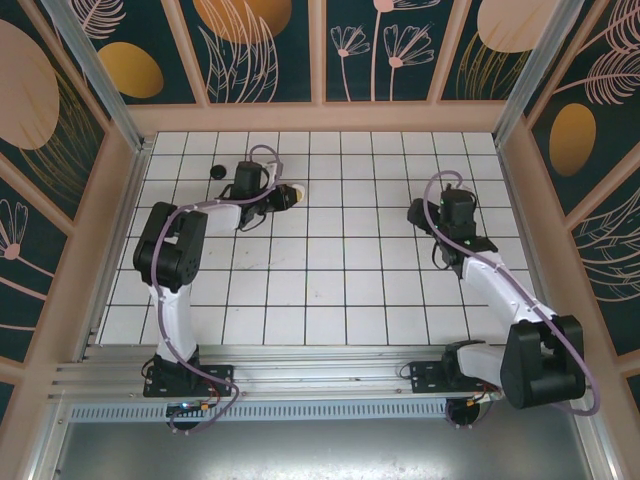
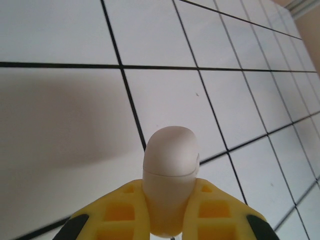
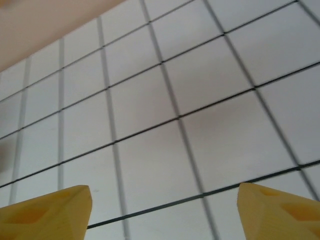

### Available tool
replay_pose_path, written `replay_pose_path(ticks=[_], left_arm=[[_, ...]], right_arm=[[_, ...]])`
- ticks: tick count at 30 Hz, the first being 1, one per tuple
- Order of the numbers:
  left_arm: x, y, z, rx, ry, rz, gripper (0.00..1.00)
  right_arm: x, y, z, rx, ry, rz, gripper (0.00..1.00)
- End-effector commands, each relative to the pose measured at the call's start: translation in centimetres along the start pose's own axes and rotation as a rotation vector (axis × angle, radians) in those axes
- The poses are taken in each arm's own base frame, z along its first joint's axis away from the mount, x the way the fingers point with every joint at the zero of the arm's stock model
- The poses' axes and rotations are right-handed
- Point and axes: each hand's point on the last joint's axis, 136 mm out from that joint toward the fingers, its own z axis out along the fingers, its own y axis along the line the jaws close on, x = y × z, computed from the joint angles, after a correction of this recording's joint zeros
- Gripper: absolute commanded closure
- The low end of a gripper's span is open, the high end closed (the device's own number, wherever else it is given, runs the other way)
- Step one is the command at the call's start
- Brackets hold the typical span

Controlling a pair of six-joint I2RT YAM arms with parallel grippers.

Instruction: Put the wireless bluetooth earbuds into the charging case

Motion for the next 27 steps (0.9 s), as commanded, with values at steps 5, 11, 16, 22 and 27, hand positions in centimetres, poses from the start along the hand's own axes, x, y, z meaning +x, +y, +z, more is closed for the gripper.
replay_pose_path(ticks=[5, 11, 16, 22, 27], left_arm=[[0.2, 3.0, 2.1, -0.126, 0.049, -0.013, 0.92], [0.5, 4.1, 2.9, -0.165, 0.07, -0.005, 0.84], [-0.5, 4.4, 2.3, -0.212, 0.049, 0.041, 0.65], [-4.3, 3.0, -0.6, -0.281, -0.033, 0.145, 0.44], [-8.6, 1.2, -4.6, -0.364, -0.123, 0.271, 0.19]], right_arm=[[-2.1, -5.5, 0.0, 0.047, -0.118, 0.145, 0.06], [-2.1, -7.2, 0.1, 0.073, -0.144, 0.123, 0.01], [-2.2, -8.5, -0.2, 0.132, -0.208, 0.063, 0.01], [-2.6, -8.6, -1.7, 0.108, -0.372, -0.07, 0.01], [-2.2, -8.3, -2.3, 0.085, -0.455, -0.185, 0.01]])
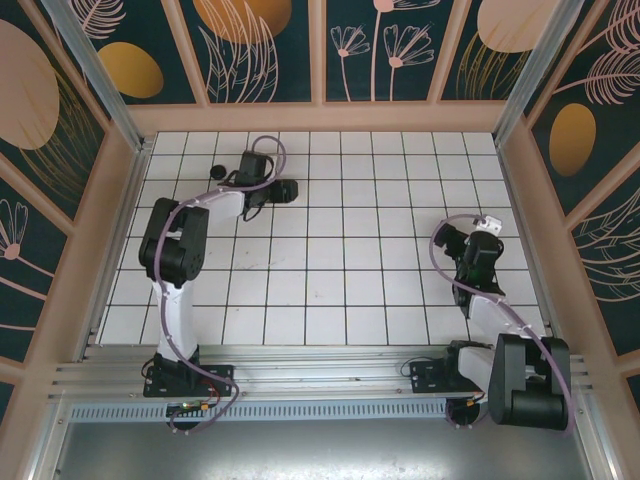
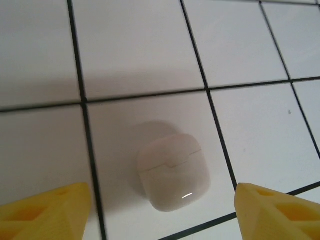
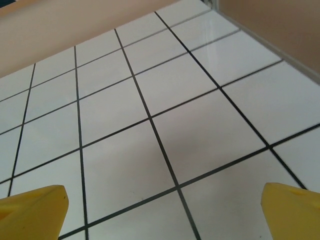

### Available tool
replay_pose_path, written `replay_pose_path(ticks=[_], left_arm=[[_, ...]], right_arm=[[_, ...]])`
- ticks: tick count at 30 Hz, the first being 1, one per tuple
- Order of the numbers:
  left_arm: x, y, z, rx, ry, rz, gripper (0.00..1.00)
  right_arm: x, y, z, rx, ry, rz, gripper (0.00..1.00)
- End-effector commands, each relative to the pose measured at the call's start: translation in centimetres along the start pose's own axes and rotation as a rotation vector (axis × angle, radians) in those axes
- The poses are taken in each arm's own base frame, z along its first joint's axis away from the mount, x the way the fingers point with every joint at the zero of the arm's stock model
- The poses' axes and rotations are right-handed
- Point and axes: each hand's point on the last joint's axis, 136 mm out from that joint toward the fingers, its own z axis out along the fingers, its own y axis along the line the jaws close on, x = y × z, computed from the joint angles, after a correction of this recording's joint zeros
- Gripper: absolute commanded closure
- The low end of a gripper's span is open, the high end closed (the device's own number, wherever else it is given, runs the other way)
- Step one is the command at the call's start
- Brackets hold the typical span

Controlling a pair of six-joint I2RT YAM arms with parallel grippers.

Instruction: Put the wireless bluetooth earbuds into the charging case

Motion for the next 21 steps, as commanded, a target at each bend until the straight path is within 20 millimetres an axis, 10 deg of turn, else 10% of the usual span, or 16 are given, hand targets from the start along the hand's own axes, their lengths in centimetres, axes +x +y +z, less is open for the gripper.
replay_pose_path(ticks=[1, 6, 21], left_arm=[[-6.4, -0.5, -5.2, -0.081, -0.155, 0.125, 0.12], [-8.0, 0.5, -8.9, -0.154, -0.254, 0.192, 0.01], [-0.6, 10.3, -17.0, -0.478, -0.515, 0.145, 0.01]], right_arm=[[-3.1, 0.5, -0.5, -0.024, -0.172, -0.095, 0.01], [-2.6, 1.2, 0.0, -0.071, -0.211, -0.1, 0.01], [-1.9, 2.7, 2.7, -0.147, -0.243, -0.107, 0.01]])
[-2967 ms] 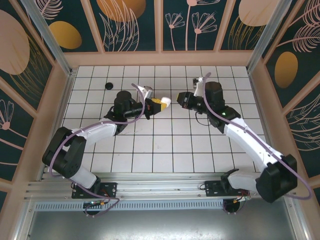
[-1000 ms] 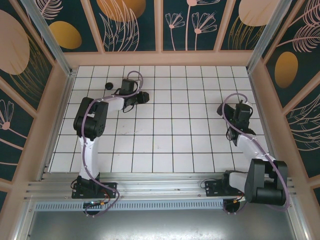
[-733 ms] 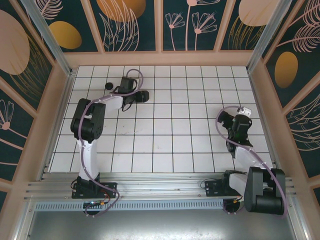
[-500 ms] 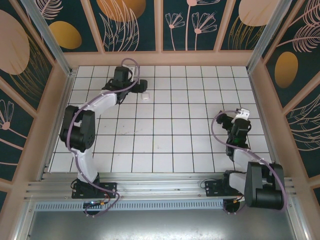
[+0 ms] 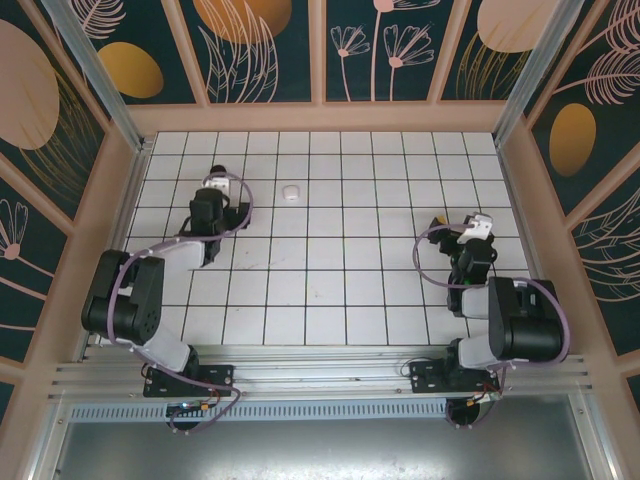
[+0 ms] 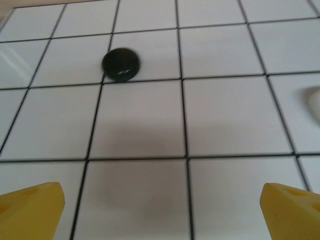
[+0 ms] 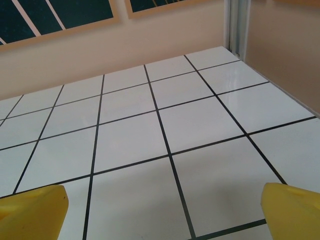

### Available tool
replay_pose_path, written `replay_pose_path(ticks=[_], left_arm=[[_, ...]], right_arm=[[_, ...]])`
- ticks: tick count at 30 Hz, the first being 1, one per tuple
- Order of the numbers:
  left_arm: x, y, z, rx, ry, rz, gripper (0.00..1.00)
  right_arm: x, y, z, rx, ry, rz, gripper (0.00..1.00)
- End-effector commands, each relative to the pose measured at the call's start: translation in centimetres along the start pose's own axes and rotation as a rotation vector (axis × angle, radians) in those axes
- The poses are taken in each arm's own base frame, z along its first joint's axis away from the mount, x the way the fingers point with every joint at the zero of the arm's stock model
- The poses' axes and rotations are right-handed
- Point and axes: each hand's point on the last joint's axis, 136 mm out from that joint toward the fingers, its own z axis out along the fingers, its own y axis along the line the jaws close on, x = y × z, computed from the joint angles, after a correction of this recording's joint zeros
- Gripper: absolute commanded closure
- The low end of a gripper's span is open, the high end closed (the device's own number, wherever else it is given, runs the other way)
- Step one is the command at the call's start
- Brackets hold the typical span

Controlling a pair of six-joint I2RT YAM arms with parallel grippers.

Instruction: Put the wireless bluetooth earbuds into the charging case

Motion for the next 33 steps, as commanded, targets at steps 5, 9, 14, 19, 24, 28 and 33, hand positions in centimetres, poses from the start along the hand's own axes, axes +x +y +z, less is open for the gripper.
replay_pose_path(ticks=[5, 9, 14, 19, 24, 28, 33], left_arm=[[-5.5, 3.6, -4.9, -0.136, -0.35, -0.04, 0.01], [-5.2, 4.3, -5.8, -0.131, -0.37, -0.047, 0.01], [-2.6, 3.7, -5.9, -0.089, -0.325, -0.028, 0.01], [-1.7, 3.6, -7.3, -0.075, -0.416, 0.001, 0.01], [-1.1, 6.1, -7.6, -0.15, -0.466, -0.083, 0.01], [-0.2, 7.1, -7.6, -0.138, -0.49, -0.137, 0.01], [-0.1, 7.0, -7.0, -0.123, -0.467, -0.134, 0.01]], right_arm=[[-0.8, 2.4, 1.4, -0.085, -0.038, -0.061, 0.01], [-0.8, 2.4, 1.4, -0.085, -0.037, -0.061, 0.01], [-0.8, 2.4, 1.4, -0.085, -0.038, -0.061, 0.01], [-0.8, 2.4, 1.4, -0.085, -0.037, -0.062, 0.01], [-0.8, 2.5, 1.4, -0.088, -0.037, -0.065, 0.01], [-0.8, 2.5, 1.4, -0.088, -0.037, -0.065, 0.01], [-0.7, 2.5, 1.4, -0.088, -0.036, -0.064, 0.01]])
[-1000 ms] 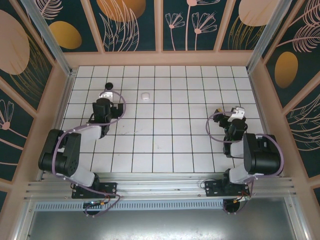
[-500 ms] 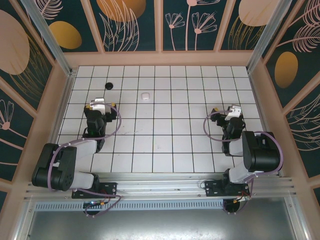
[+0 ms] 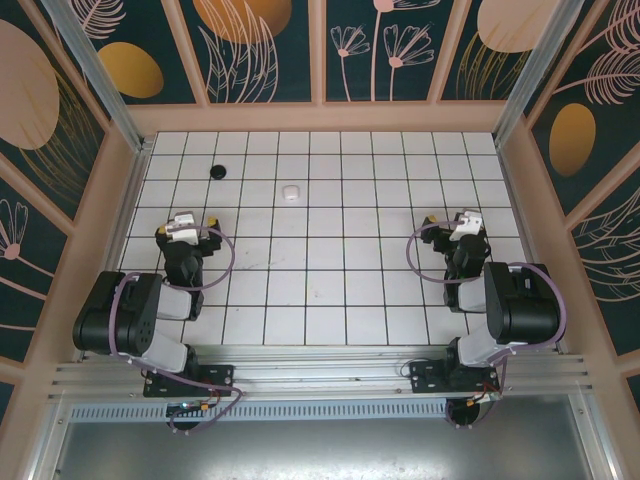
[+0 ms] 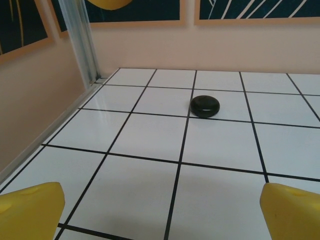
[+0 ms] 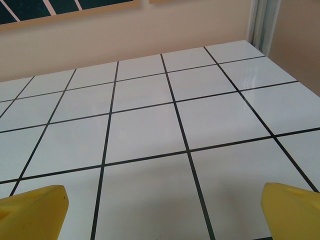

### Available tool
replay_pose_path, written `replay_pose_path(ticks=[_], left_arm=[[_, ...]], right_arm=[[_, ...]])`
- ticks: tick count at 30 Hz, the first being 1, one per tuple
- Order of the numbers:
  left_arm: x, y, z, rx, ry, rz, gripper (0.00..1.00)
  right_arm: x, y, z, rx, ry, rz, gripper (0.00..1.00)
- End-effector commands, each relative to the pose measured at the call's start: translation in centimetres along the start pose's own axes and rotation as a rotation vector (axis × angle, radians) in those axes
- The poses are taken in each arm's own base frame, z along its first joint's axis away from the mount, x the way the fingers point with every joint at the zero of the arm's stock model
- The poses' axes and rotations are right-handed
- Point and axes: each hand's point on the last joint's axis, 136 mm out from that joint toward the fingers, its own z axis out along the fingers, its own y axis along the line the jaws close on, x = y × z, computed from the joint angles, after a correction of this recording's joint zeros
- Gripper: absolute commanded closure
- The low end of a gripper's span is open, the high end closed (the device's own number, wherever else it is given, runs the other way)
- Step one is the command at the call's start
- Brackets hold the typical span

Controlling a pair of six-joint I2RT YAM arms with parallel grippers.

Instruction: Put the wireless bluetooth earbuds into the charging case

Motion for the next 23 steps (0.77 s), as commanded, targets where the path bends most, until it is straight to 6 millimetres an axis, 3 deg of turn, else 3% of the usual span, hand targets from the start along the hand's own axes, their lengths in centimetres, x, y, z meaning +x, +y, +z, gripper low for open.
replay_pose_path(ticks=[1, 23], left_arm=[[-1.94, -0.24, 0.2, 0.023, -0.073, -0.046, 0.01], [-1.98, -0.16, 0.1, 0.021, -0.076, -0.047, 0.01]], right_arm=[[-1.69, 0.62, 0.27, -0.026, -0.06, -0.007, 0.01], [-1.57, 0.81, 0.25, -0.042, -0.059, -0.012, 0.01]])
